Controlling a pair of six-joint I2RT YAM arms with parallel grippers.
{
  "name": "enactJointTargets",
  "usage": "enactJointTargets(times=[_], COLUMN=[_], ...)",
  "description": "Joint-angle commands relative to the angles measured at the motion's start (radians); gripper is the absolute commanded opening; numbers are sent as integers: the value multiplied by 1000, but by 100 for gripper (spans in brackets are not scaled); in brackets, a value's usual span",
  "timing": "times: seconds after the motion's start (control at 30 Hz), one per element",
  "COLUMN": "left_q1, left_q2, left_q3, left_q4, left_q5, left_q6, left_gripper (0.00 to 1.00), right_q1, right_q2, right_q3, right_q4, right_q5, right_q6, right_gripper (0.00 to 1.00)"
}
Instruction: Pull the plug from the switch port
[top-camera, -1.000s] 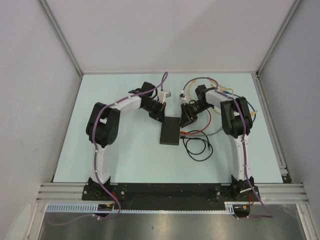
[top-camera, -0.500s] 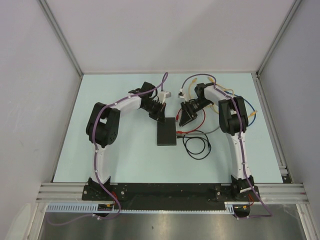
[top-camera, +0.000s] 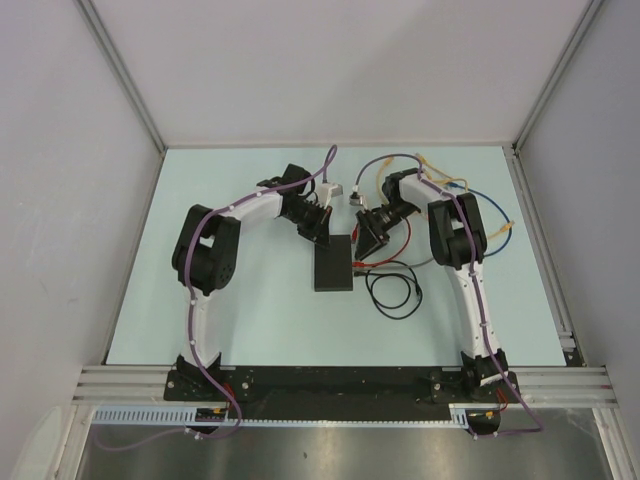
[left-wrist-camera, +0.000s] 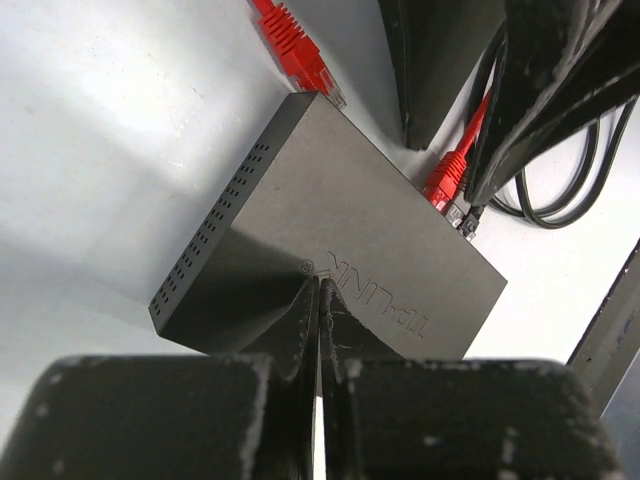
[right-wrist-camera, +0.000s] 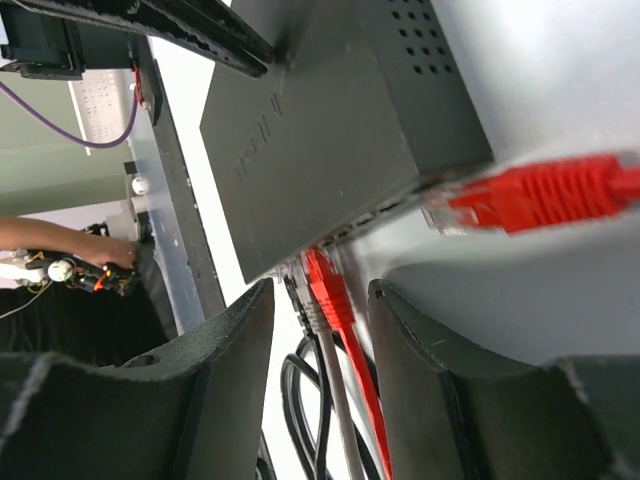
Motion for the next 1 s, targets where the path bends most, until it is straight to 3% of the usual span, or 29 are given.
enactJointTargets(times=[0.0, 0.6, 0.97], left_q1=[-6, -9, -9], left_q2=[0, 8, 8], left_q3=[0, 4, 7], left_q4=[3, 6, 6], left_q5=[-9, -33, -42], left_q6=[28, 28, 31], left_gripper=[0, 0, 0], right_q1=[25, 40, 54], right_q2=[49, 110, 127], right_q3=[37, 85, 94], right_q4=[15, -86, -63], right_q5=[27, 21, 52], right_q6=[-45, -152, -111], right_gripper=[47, 34, 15])
